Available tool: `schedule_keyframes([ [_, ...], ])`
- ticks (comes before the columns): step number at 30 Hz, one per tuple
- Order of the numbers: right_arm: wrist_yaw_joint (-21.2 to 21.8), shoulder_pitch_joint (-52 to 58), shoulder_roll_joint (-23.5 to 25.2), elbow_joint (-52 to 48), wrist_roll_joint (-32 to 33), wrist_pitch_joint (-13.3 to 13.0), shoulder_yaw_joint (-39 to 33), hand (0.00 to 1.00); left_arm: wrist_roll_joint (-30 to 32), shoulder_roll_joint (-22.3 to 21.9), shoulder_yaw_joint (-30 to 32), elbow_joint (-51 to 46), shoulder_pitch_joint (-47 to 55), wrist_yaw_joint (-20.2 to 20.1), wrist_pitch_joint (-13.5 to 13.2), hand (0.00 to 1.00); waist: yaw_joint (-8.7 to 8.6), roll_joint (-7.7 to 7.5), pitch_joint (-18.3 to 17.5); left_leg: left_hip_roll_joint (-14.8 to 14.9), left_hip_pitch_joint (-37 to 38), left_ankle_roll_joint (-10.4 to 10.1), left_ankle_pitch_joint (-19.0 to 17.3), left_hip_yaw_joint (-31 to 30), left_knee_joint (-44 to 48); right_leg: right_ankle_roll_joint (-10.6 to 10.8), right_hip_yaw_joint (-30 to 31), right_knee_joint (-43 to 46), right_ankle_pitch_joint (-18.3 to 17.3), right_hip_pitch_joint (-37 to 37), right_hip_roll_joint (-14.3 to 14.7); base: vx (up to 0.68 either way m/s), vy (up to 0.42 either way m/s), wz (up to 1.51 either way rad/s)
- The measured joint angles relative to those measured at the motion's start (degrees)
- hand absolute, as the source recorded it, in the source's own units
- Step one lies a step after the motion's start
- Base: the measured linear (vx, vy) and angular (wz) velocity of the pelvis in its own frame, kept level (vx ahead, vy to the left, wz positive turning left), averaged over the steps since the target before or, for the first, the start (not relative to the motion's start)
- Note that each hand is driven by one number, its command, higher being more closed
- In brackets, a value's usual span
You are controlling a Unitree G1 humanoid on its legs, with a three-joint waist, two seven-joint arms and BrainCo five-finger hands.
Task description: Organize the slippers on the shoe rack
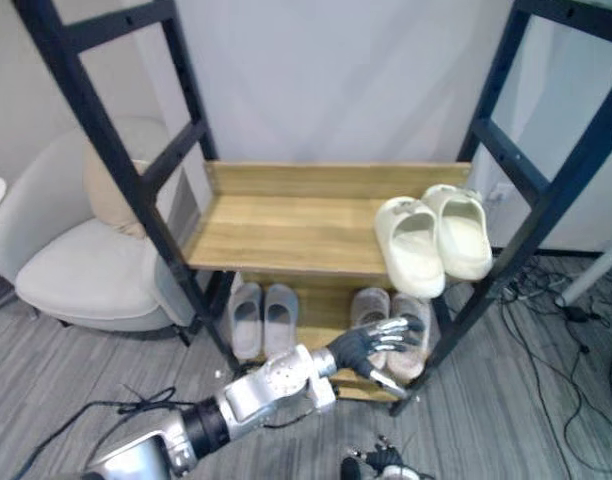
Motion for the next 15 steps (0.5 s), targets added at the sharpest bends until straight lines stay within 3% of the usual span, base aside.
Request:
schedule_keyframes([
  [15,-0.6,-0.8,1.9,-0.2,-0.1,0.0,-5.2,0.00,2.3,-1.0,3.8,3.9,-5.3,3.3,0.0,0.00,-2.03,-0.76,1.9,0.3,0.9,0.3,-0.8,1.6,-0.9,0.1,0.6,0.0,-0.1,-0.7,0.8,0.04,0.000,-0.06],
])
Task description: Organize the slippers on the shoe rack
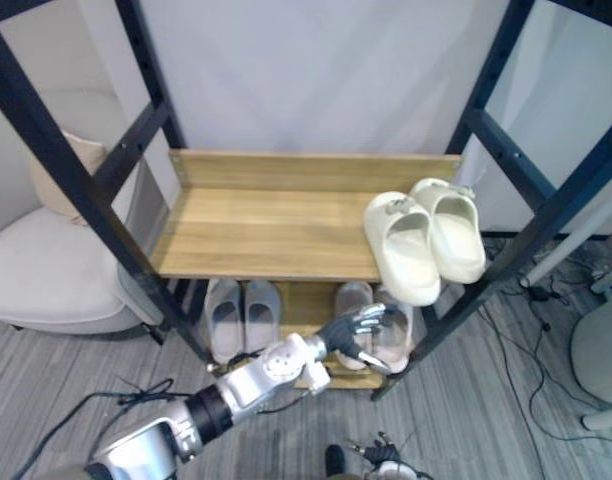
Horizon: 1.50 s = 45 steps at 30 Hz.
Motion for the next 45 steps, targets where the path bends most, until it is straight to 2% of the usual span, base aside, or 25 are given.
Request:
schedule_keyframes([
  [14,0.0,-0.5,0.0,-0.3,0.0,0.0,-0.1,0.00,0.3,-0.7,0.5,-0.1,0.1,-0.3,0.0,0.00,-0.44,0.36,1.2,0.4,0.4,-0.2,-0.1,-0.1,0.4,0.0,-0.1,0.0,0.0,0.6,0.1,-0.02,-0.023,0.00],
  [23,0.0,-0.5,-0.1,-1.8,0.0,0.0,0.3,0.00,0.4,-0.8,-2.4,-0.4,0.5,-2.7,0.0,0.00,-0.48,0.48,1.8,0.4,0.4,-0.2,-0.1,-0.4,0.5,0.0,-0.7,0.0,0.0,0.8,0.3,0.00,-0.007,0.01],
  [32,0.0,-0.5,-0.2,-1.8,0.1,0.0,1.4,0.00,0.3,-1.2,-3.3,-0.7,1.2,-2.8,0.0,0.00,-0.65,0.46,2.0,0.4,1.0,-0.2,-0.1,-0.9,0.8,0.0,-1.2,0.0,0.0,1.8,0.1,-0.01,-0.004,0.01],
  [41,0.0,-0.4,-0.3,-1.8,0.1,0.0,2.9,0.00,-1.2,-1.4,-4.9,-10.3,0.9,-2.4,-0.1,0.00,-0.49,0.48,1.8,0.0,-0.2,0.2,0.2,-1.8,1.0,0.2,-1.9,0.0,-0.1,1.2,-0.8,-0.02,-0.016,0.05],
  [45,0.0,-0.2,-0.3,-1.5,0.1,0.0,2.9,0.00,-1.3,-3.8,-6.1,-12.0,-0.5,-1.6,-0.1,0.00,-0.42,0.53,1.5,-0.5,-0.5,0.4,0.4,-1.6,1.0,0.2,-1.5,0.4,-0.1,0.8,-1.2,0.00,-0.002,-0.01],
])
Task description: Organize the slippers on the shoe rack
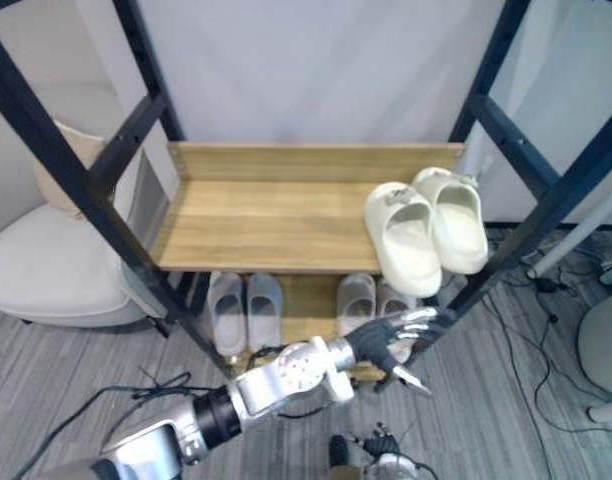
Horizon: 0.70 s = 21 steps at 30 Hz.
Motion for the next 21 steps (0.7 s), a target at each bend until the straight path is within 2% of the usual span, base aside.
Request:
schedule_keyframes([
  [21,-0.1,-0.1,0.1,0.0,-0.1,0.0,-2.6,0.00,2.7,-0.5,4.7,9.6,-1.1,2.6,-0.4,0.00,-0.45,0.25,-0.1,0.7,0.8,-0.5,-0.9,1.5,-0.1,0.0,1.0,-0.4,0.0,-0.1,1.2,0.00,-0.017,-0.04],
])
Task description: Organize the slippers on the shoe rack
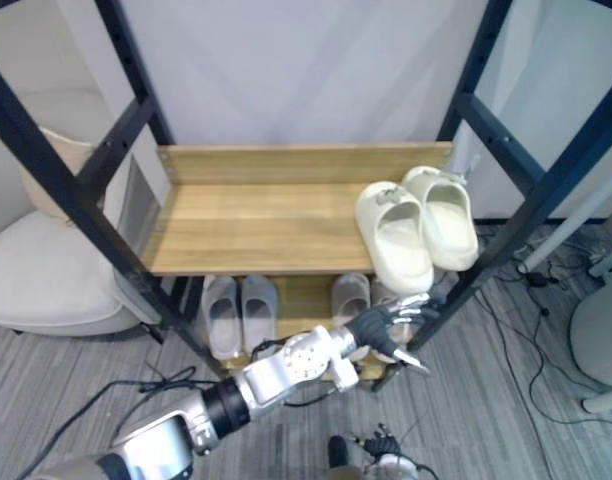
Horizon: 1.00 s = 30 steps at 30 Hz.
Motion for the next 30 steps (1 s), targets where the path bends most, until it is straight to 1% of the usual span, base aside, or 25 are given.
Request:
schedule_keyframes([
  [7,0.0,0.0,0.0,0.0,0.0,0.0,-0.3,0.00,0.8,0.0,0.8,0.2,-0.6,0.2,0.0,0.00,-0.02,-0.03,0.0,0.0,0.0,0.0,-0.2,0.0,0.0,0.0,-0.1,0.0,0.0,0.0,0.0,0.00,-0.004,0.00],
  [12,0.0,0.0,0.1,0.0,0.0,0.0,-0.5,0.00,1.1,-0.2,2.7,1.1,-0.7,0.3,-0.1,0.00,-0.15,-0.02,0.1,0.3,-0.3,-0.2,-0.3,0.3,0.0,0.0,0.1,0.0,0.0,-0.5,0.1,-0.03,-0.036,-0.05],
  [17,0.0,0.0,0.2,-0.3,0.0,0.0,-2.4,0.00,1.9,-0.1,3.0,1.3,-2.2,1.3,-0.1,0.00,-0.19,0.25,0.8,0.3,-0.4,-0.2,-0.3,1.5,-0.4,0.0,1.1,0.0,0.0,-1.4,0.3,0.00,-0.022,-0.11],
  [24,0.0,-0.1,0.3,-0.4,0.0,0.0,-2.8,0.00,3.0,-0.2,3.1,4.4,-5.1,1.4,-0.5,0.00,-0.38,0.31,0.9,0.0,-0.5,-0.2,-0.3,1.6,-0.9,0.0,1.2,0.0,0.0,-2.0,0.5,0.00,-0.005,-0.02],
  [27,0.0,-0.2,0.6,-0.4,0.0,0.0,-4.2,0.00,3.6,-0.3,4.2,5.5,-5.1,1.5,-0.5,0.00,-0.68,0.32,1.2,-0.1,-0.5,0.0,-0.4,1.6,-0.9,0.0,1.3,0.0,0.0,-2.0,0.4,0.00,0.000,0.00],
  [30,0.0,-0.2,0.7,-0.4,0.0,0.0,-4.7,0.00,4.1,-0.4,5.1,7.0,-5.1,2.5,-0.4,0.00,-0.89,0.33,1.3,-0.1,-0.5,-0.2,-0.6,1.8,-0.8,0.0,1.6,0.0,0.0,-2.1,0.4,-0.01,-0.016,-0.03],
])
